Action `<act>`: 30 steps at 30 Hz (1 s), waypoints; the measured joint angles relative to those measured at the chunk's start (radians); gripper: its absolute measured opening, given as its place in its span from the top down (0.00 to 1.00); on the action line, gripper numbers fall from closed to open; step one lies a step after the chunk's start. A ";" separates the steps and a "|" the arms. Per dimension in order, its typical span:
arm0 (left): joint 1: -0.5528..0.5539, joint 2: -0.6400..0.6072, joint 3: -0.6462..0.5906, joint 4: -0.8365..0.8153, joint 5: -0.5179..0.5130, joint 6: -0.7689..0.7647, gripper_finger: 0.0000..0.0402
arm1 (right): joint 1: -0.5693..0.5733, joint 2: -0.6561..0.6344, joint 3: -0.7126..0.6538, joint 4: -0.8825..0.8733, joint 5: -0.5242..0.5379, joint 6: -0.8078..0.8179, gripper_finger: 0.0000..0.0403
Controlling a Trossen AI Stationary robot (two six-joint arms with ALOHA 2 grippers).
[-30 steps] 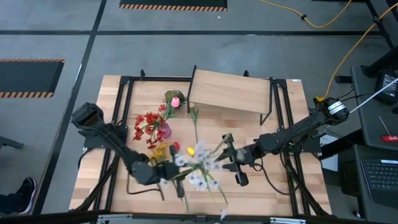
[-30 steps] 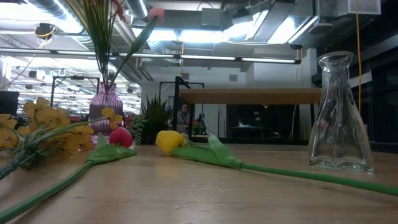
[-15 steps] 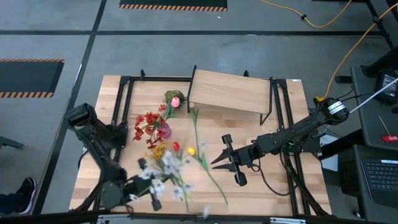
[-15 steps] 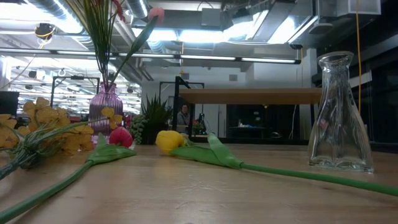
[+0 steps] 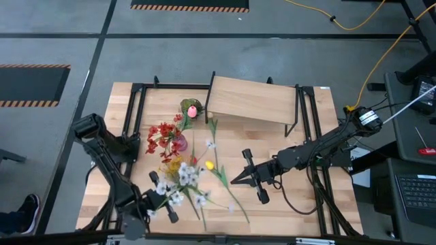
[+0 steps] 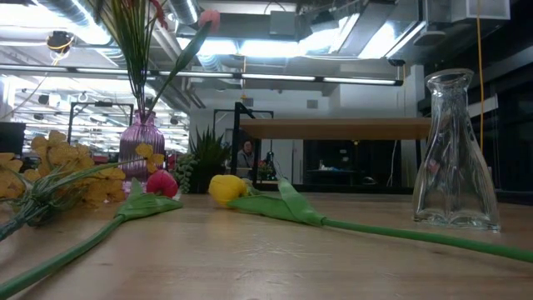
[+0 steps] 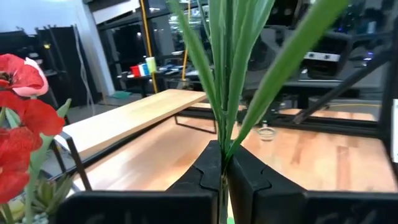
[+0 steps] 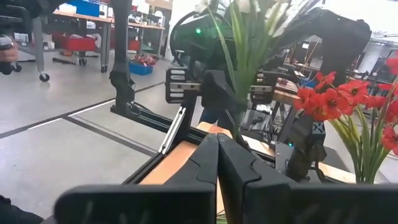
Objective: Pick and place flowers into a vace then onto a shelf
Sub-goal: Put the white flowers into the violet vase
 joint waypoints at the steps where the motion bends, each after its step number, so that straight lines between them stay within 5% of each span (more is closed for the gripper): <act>1: 0.008 0.000 0.000 -0.003 0.000 -0.004 0.99 | 0.000 0.000 0.000 0.000 0.000 0.000 0.98; 16: 0.006 -0.067 0.000 -0.002 0.006 -0.005 0.99 | 0.000 0.000 0.000 -0.057 0.000 -0.001 0.99; 23: 0.010 -0.149 0.000 0.039 0.323 0.072 0.99 | 0.000 0.000 0.000 -0.056 0.000 -0.003 0.99; 30: 0.047 -0.153 0.000 0.099 0.491 0.203 0.99 | 0.000 0.000 0.000 -0.056 0.000 -0.003 1.00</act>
